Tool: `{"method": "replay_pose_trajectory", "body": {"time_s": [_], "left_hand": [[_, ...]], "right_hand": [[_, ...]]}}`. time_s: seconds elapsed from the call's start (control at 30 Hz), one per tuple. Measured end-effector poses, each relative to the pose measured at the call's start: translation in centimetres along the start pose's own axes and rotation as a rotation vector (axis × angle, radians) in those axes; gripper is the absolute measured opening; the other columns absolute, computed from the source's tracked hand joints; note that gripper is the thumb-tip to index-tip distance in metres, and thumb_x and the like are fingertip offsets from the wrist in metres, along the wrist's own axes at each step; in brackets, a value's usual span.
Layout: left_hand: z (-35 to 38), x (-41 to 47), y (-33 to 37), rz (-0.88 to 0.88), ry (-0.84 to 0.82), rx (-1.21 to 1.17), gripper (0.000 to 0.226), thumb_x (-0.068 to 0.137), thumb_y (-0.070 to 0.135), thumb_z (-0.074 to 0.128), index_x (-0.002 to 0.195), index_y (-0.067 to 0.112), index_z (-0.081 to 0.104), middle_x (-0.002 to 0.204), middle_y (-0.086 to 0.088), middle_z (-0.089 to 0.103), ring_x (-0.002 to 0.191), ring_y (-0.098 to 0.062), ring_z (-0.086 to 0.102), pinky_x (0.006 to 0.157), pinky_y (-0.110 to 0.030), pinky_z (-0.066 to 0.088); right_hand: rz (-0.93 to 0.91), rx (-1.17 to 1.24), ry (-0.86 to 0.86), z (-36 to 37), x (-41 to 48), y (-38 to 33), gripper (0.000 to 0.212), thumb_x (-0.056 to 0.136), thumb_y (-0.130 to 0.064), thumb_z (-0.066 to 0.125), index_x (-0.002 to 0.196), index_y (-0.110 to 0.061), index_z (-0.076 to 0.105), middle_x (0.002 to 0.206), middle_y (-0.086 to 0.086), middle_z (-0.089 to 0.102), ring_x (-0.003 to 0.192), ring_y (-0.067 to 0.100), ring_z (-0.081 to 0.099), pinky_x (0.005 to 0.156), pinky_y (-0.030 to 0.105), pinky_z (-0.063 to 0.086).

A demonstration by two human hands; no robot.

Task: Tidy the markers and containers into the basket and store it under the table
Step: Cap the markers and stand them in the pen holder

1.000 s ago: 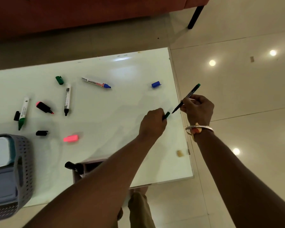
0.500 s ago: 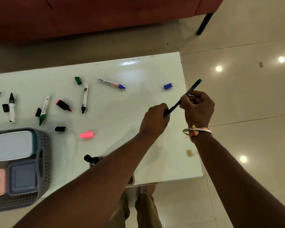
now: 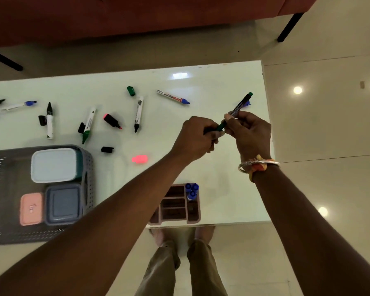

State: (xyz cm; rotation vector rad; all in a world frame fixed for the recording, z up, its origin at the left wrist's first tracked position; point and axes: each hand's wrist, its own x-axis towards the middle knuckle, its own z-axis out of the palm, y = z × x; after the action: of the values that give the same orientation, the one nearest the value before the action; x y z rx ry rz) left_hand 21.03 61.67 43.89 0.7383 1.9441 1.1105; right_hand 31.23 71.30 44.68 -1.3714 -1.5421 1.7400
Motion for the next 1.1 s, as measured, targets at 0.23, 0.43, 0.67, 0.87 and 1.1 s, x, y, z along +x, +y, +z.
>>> {"method": "replay_pose_trajectory", "body": {"time_s": [0.23, 0.43, 0.67, 0.87, 1.1], "left_hand": [[-5.9, -3.4, -1.2, -0.051, -0.103, -0.211, 0.013, 0.090, 0.005, 0.068, 0.090, -0.008, 0.071, 0.070, -0.019, 0.068, 0.055, -0.026, 0.064, 0.053, -0.030, 0.054], [-11.0, -5.5, -3.5, -0.157, -0.272, -0.279, 0.027, 0.083, 0.015, 0.077, 0.105, 0.000, 0.071, 0.095, -0.015, 0.076, 0.090, -0.031, 0.074, 0.084, -0.041, 0.059], [-14.8, -6.8, -7.3, -0.282, 0.143, -0.392, 0.058, 0.064, 0.044, 0.083, 0.111, 0.014, 0.069, 0.110, -0.011, 0.074, 0.102, -0.030, 0.070, 0.089, -0.045, 0.055], [-13.7, -7.4, -7.9, -0.317, 0.182, -0.419, 0.036, 0.079, 0.027, 0.082, 0.110, 0.013, 0.070, 0.103, -0.009, 0.075, 0.099, -0.030, 0.071, 0.089, -0.049, 0.055], [-14.0, -7.6, -8.5, -0.339, 0.237, -0.402, 0.035, 0.079, 0.029, 0.082, 0.108, 0.013, 0.070, 0.101, -0.011, 0.075, 0.094, -0.028, 0.072, 0.086, -0.049, 0.056]], "right_hand": [[-0.006, -0.097, -0.177, 3.9, -3.1, -1.1, 0.009, 0.088, -0.019, 0.072, 0.092, -0.010, 0.073, 0.081, 0.009, 0.076, 0.080, 0.025, 0.074, 0.085, 0.048, 0.059], [0.018, -0.175, -0.259, 5.8, -7.3, -2.4, 0.018, 0.098, -0.016, 0.058, 0.112, -0.013, 0.068, 0.083, 0.005, 0.067, 0.069, 0.018, 0.071, 0.068, 0.034, 0.060], [-0.240, -1.080, -0.693, 5.2, -11.2, -4.7, 0.010, 0.085, -0.026, 0.069, 0.089, -0.025, 0.078, 0.085, -0.009, 0.073, 0.074, 0.007, 0.066, 0.067, 0.023, 0.053], [-0.650, -1.394, -0.667, 8.5, -14.4, -2.2, 0.029, 0.047, 0.004, 0.078, 0.061, -0.003, 0.054, 0.051, 0.014, 0.050, 0.034, 0.033, 0.048, 0.041, 0.025, 0.026], [-0.370, -1.495, -0.719, 10.4, -14.3, -2.1, 0.015, 0.095, -0.009, 0.047, 0.109, -0.007, 0.053, 0.109, 0.012, 0.059, 0.098, 0.034, 0.062, 0.068, 0.031, 0.037]]}}
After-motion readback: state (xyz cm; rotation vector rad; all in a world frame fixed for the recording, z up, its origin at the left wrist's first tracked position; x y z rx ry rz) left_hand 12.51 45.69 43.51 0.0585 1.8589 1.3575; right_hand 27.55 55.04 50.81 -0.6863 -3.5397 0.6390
